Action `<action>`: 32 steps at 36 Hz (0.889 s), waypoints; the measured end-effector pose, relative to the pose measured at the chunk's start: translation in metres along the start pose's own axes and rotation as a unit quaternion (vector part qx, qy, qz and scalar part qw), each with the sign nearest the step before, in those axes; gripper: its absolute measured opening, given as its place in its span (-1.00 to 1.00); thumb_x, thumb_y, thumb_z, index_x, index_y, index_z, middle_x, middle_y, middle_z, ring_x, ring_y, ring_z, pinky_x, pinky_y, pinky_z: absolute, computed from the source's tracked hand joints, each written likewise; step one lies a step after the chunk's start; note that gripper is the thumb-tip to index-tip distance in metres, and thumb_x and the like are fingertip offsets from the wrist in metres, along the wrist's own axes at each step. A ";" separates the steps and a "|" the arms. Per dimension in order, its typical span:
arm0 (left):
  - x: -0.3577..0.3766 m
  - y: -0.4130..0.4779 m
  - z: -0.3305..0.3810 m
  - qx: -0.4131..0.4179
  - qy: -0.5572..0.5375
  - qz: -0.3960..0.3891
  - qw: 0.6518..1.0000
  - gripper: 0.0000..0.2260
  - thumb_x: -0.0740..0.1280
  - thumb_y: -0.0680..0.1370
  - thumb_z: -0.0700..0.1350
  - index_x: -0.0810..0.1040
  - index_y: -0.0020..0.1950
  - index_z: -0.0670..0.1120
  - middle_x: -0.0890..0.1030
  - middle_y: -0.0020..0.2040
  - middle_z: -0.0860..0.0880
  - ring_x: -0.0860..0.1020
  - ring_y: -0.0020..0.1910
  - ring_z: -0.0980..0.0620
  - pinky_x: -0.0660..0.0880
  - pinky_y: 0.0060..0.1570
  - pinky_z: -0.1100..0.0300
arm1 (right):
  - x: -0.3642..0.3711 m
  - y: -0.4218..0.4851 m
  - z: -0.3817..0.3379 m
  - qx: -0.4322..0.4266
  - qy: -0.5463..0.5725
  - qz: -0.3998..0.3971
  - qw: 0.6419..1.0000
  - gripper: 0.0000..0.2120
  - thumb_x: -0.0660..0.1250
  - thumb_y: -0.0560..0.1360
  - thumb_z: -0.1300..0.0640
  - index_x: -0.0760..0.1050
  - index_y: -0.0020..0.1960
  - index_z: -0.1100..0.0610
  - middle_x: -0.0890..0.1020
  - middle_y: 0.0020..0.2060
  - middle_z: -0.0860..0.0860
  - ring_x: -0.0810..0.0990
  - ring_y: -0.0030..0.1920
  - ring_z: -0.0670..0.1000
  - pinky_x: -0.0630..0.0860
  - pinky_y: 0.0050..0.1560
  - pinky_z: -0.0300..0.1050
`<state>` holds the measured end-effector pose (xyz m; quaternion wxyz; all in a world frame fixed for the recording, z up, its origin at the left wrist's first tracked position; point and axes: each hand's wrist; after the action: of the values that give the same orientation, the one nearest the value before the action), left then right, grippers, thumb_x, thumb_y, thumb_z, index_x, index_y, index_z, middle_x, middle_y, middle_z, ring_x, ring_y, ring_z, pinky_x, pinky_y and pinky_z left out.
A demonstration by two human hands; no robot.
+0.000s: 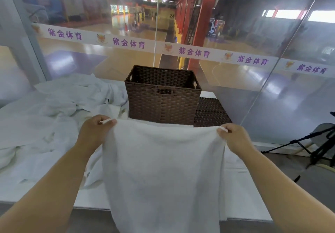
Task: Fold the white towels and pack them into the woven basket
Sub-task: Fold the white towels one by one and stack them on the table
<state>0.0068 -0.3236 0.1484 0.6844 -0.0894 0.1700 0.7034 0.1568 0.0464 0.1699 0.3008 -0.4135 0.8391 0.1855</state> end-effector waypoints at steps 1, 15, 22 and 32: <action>0.001 0.003 -0.008 -0.009 0.016 -0.020 1.000 -0.91 0.41 0.47 -0.03 0.60 -0.18 -0.04 0.58 -0.22 0.06 0.49 -0.24 0.09 0.35 -0.28 0.28 | 0.007 0.002 0.005 0.005 -0.022 -0.013 1.000 -0.92 0.33 0.53 0.05 0.56 -0.07 0.05 0.57 -0.29 -0.06 0.51 -0.23 0.01 0.38 -0.21 -0.12; 0.045 0.071 -0.081 -0.150 -0.029 -0.074 0.985 -0.94 0.48 0.42 -0.20 0.64 -0.16 -0.17 0.63 -0.34 -0.12 0.59 -0.40 -0.03 0.59 -0.34 0.24 | 0.092 0.056 0.037 0.163 0.029 0.025 0.986 -0.90 0.39 0.48 0.18 0.61 -0.20 0.04 0.66 -0.36 0.04 0.64 -0.29 0.06 0.55 -0.17 -0.14; 0.079 0.142 -0.086 -0.158 -0.110 -0.121 0.974 -0.80 0.40 0.50 -0.17 0.57 0.11 -0.04 0.62 0.05 0.02 0.56 0.05 -0.03 0.49 0.13 0.10 | 0.108 0.114 0.025 0.177 0.026 0.039 0.983 -0.71 0.39 0.48 0.10 0.56 0.17 0.17 0.65 0.02 0.07 0.64 -0.01 0.10 0.52 0.13 -0.01; 0.121 0.149 -0.108 -0.117 0.024 -0.261 0.958 -0.91 0.40 0.49 -0.17 0.61 -0.08 0.03 0.64 -0.05 0.00 0.60 -0.08 -0.02 0.47 -0.12 0.18 | 0.145 0.122 0.040 0.198 -0.042 -0.057 0.978 -0.54 0.38 0.50 0.02 0.44 0.36 0.11 0.47 0.33 0.05 0.43 0.32 0.07 0.31 0.32 -0.11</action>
<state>-0.1587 -0.2505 0.0222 0.8246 -0.2270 0.0739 0.5129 0.0035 0.0562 0.0523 0.4220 -0.3847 0.8208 0.0160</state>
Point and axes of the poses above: each hand's wrist, its own y-axis towards the middle knuckle, its own x-axis out of the palm, z = x × y
